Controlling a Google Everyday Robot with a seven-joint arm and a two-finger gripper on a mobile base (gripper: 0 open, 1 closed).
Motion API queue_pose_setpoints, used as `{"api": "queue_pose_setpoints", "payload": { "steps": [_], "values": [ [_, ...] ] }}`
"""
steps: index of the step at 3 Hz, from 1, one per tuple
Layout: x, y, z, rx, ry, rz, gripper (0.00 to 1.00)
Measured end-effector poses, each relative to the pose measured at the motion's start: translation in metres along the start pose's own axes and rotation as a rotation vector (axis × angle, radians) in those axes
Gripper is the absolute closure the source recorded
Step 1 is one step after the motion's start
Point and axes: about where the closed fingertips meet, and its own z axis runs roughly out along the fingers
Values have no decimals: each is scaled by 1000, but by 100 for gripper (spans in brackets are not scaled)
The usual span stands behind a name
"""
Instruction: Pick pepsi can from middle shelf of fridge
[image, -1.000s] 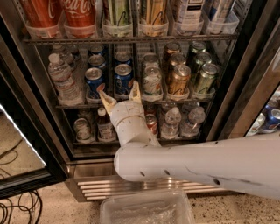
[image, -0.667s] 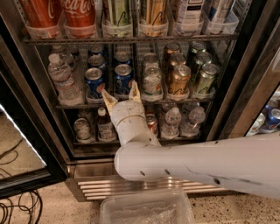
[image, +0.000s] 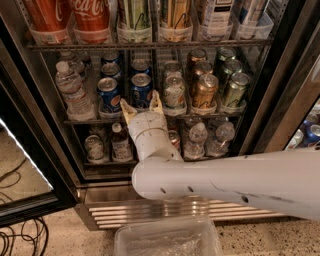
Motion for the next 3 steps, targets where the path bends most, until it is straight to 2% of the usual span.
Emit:
{"api": "queue_pose_setpoints", "payload": {
  "steps": [1,2,3],
  "values": [
    [9,-13,31,22,3,7,40],
    [5,-16,39,23,-9,11,40],
    [4,-17,43,21,-11,21,59]
  ]
}}
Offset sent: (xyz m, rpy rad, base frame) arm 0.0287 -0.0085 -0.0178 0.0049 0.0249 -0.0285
